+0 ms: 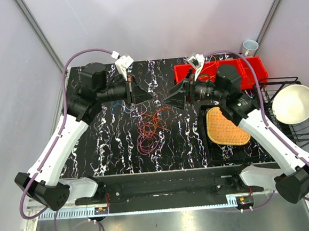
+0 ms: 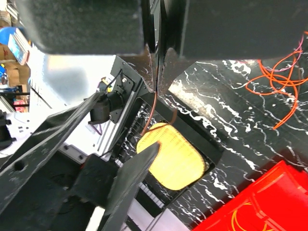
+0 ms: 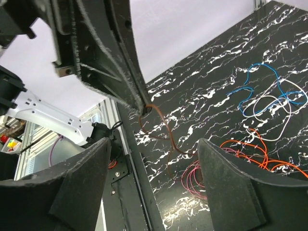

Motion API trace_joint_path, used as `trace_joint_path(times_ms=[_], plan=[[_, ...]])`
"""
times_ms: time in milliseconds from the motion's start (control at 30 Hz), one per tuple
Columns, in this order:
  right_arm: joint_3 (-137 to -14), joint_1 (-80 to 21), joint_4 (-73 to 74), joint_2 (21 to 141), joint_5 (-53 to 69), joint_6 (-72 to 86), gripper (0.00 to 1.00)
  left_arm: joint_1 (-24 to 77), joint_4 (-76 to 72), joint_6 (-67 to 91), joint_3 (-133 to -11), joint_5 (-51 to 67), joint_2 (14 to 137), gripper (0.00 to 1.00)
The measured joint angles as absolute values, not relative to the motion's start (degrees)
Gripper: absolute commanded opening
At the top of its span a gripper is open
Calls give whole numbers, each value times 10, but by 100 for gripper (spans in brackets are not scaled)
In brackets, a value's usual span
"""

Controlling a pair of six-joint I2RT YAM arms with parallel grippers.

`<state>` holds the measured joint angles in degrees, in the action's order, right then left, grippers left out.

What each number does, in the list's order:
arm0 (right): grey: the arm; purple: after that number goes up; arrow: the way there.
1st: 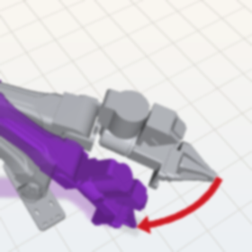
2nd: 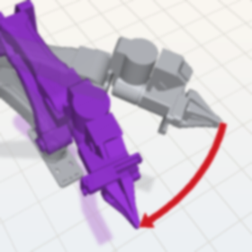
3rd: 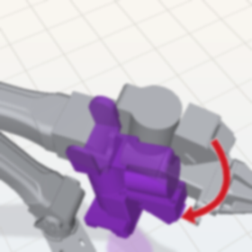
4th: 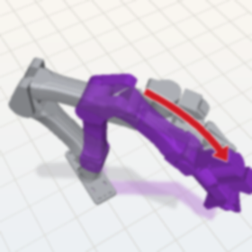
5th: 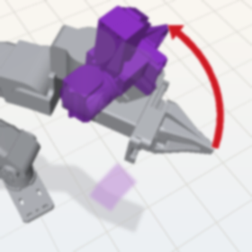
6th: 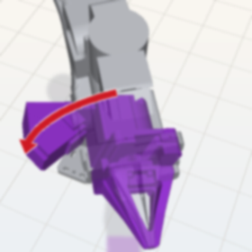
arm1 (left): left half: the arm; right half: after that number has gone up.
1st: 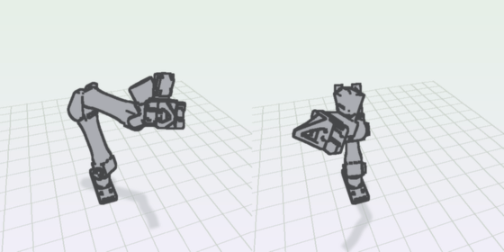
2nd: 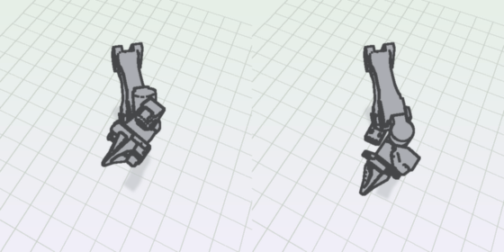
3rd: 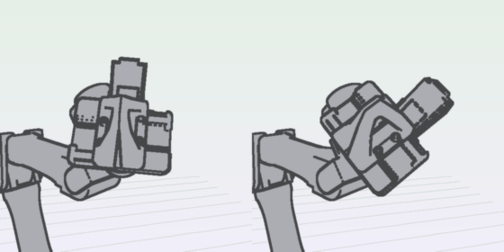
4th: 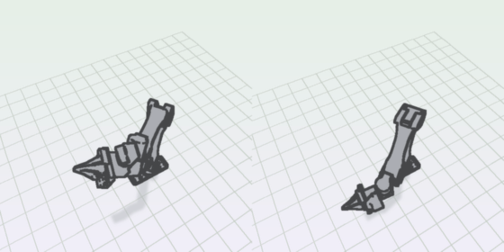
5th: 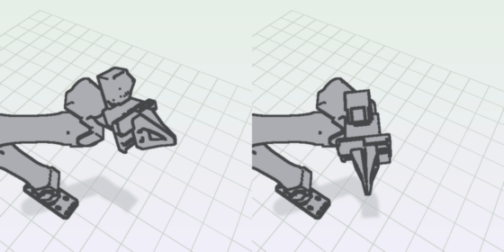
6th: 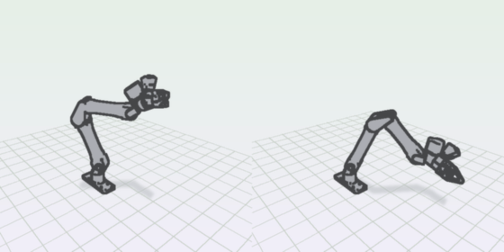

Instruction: Untangle the cables

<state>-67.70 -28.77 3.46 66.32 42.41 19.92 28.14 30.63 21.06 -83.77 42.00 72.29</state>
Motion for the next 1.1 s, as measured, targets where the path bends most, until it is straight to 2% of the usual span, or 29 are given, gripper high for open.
trace_joint_path(times_ms=[67,100,167,200,233,267,300,333,367,400,533,733,1100], plan=[[-681,-298,42,672,413,192,71,285,301,214,-837,423,724,0],[-682,-303,44,675,409,189,46,286,298,215,-837,423,725,0],[-682,-311,48,681,397,179,24,288,296,216,-835,424,725,0],[-683,-316,52,682,391,180,4,289,295,217,-834,424,725,0],[-683,-318,55,683,385,175,0,289,293,217,-831,423,725,0],[-683,-321,57,684,381,173,0,289,294,217,-829,423,725,0],[-684,-324,59,684,374,173,0,290,294,217,-828,423,725,7],[-684,-328,60,684,366,173,0,290,294,217,-827,423,726,50],[-684,-329,61,684,362,173,0,290,294,217,-826,422,727,78],[-684,-331,61,684,353,173,0,290,293,215,-826,420,729,98],[-684,-336,64,683,317,175,0,290,316,212,-826,374,734,99],[-732,-336,103,683,238,178,0,291,380,192,-813,229,717,99],[-901,-336,148,717,131,164,0,291,474,176,-666,-8,506,99]])
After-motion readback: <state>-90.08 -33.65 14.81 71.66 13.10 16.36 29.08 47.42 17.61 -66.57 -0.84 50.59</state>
